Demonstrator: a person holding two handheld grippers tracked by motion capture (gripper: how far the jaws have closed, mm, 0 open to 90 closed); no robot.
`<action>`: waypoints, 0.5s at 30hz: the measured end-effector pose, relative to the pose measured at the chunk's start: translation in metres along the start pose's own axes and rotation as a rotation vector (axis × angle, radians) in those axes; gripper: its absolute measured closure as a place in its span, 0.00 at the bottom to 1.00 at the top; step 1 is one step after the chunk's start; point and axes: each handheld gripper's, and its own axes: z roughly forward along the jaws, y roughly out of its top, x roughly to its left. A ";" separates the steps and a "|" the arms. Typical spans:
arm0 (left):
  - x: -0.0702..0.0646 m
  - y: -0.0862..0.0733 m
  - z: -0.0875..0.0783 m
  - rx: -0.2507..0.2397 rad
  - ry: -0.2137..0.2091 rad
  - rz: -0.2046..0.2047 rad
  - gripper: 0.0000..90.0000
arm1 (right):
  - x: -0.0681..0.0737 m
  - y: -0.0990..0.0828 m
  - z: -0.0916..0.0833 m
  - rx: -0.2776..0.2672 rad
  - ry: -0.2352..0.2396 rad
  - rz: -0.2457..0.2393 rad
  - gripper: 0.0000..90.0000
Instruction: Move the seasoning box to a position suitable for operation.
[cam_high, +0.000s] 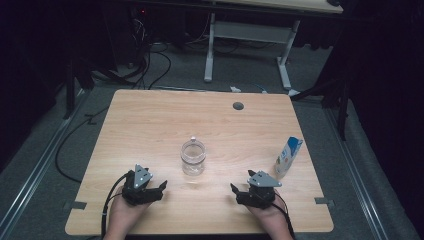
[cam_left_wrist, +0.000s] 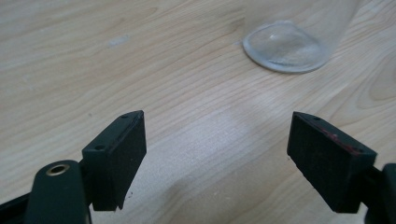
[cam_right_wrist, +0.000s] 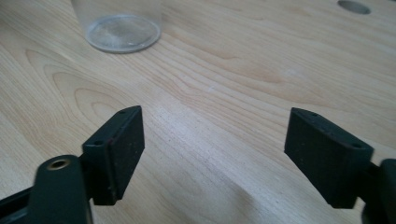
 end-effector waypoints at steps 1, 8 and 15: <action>0.002 -0.002 -0.002 -0.008 -0.015 -0.024 0.26 | -0.001 -0.001 -0.002 -0.006 -0.005 -0.003 0.33; 0.004 -0.002 -0.005 -0.028 -0.016 -0.039 0.26 | -0.009 -0.006 -0.008 -0.058 0.018 0.061 0.43; 0.005 -0.003 -0.003 -0.030 -0.026 -0.059 0.40 | -0.008 -0.010 -0.006 -0.053 0.008 0.051 0.47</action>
